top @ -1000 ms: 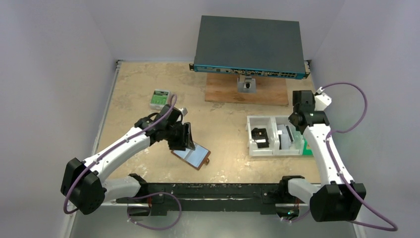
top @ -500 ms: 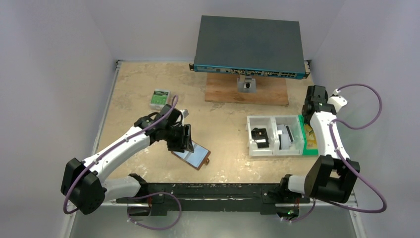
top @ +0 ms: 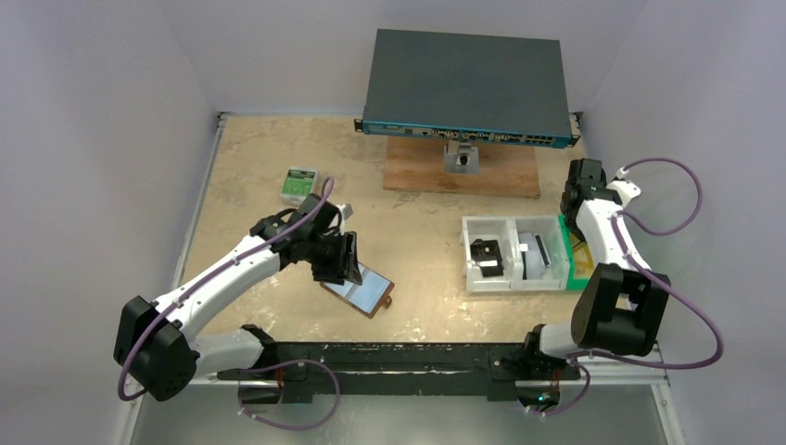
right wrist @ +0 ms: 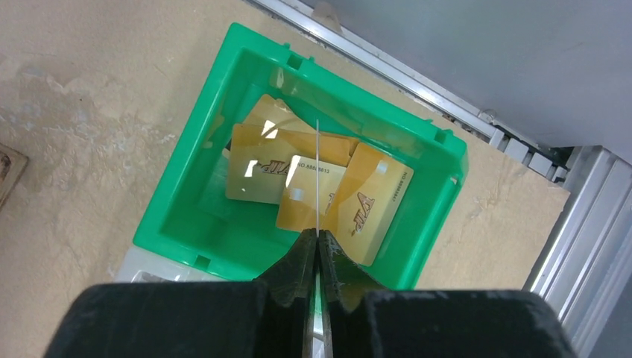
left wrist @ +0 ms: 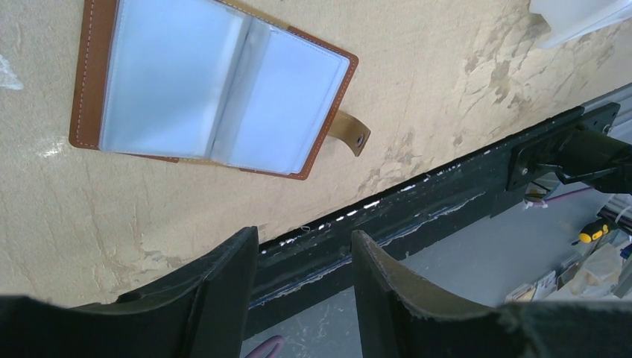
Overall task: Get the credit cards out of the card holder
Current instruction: Place the credit card in the storage box.
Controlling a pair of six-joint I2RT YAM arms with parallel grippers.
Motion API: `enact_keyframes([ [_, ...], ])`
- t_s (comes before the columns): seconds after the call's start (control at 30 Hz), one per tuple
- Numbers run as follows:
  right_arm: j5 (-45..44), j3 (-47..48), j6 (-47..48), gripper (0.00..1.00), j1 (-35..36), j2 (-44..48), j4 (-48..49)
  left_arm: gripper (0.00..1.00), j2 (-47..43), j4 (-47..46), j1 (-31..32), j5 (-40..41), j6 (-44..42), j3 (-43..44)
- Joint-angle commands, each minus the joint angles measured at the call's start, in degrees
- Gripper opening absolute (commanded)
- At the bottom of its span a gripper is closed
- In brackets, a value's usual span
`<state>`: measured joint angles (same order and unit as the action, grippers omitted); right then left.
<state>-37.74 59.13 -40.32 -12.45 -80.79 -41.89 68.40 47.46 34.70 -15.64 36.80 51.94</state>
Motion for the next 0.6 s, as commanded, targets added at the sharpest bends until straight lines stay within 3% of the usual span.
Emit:
enact_keyframes([
  [0.0, 1.39, -0.57, -0.93, 0.06, -0.30, -0.47, 1.37, 0.49, -0.01, -0.34, 0.20, 0.36, -0.26, 1.68],
  [0.23, 4.27, -2.40, 1.32, 0.47, -0.29, 2.57, 3.10, 0.49, 0.19, -0.47, 0.23, 0.58, 0.12, 1.58],
  [0.57, 11.15, -3.33, 5.65, 0.68, -0.21, 9.33, 3.80, 0.50, -0.02, 0.20, -0.07, 5.66, 2.07, 0.39],
])
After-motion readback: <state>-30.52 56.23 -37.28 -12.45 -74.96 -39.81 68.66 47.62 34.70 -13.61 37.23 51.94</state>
